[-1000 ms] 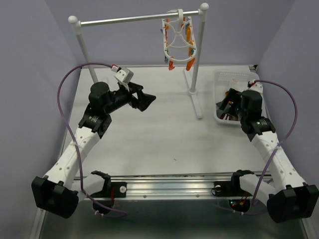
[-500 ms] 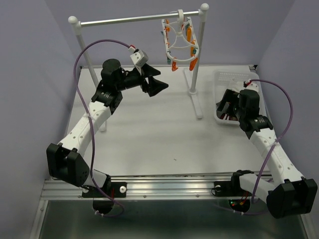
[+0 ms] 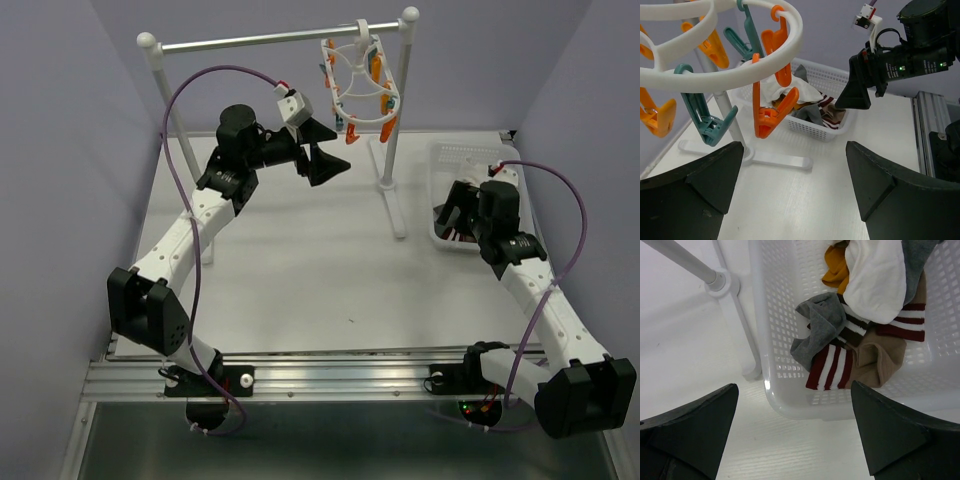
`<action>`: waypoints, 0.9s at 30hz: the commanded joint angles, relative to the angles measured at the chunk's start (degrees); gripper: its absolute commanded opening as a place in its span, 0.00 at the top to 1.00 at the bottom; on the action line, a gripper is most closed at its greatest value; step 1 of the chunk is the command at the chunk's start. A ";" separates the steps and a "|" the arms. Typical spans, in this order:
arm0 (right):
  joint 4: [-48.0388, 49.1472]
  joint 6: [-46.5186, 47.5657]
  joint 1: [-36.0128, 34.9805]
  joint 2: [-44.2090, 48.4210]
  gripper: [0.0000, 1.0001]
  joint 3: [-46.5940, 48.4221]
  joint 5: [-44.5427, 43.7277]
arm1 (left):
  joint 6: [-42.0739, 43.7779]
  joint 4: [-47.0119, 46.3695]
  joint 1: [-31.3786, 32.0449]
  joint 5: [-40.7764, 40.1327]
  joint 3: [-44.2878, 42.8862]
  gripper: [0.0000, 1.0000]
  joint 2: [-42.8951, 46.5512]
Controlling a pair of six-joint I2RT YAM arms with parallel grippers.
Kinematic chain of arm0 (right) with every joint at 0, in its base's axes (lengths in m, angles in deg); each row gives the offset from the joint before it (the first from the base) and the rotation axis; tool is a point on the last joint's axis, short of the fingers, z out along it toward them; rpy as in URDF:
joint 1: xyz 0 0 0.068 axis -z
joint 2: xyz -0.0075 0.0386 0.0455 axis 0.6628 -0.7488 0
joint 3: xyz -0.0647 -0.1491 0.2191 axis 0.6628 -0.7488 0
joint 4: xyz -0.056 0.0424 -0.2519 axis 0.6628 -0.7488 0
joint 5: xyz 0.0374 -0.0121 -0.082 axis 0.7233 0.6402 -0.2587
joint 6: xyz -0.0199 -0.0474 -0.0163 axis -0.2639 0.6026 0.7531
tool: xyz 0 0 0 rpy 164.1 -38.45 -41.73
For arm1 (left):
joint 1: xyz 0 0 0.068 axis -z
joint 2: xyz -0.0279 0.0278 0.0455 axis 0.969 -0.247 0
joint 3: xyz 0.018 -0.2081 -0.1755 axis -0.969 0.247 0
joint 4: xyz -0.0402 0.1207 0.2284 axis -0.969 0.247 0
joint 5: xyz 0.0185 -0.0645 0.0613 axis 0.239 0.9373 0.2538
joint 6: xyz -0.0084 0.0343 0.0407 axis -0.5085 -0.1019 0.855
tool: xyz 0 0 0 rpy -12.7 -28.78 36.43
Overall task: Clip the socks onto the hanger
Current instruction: Pick up the sock from the bin.
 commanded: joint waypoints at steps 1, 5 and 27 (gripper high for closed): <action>2.82 -0.83 -0.38 0.64 0.00 0.54 -6.09 | 1.28 -3.12 0.51 0.47 -2.45 0.04 0.80; 0.63 -3.47 -0.38 -2.34 0.00 2.12 -11.92 | 1.89 -4.35 1.03 -0.32 -0.78 0.01 2.55; 0.18 -0.05 -0.38 -5.25 0.00 3.18 -9.20 | 10.69 -4.27 4.20 -8.49 -8.68 0.01 -4.38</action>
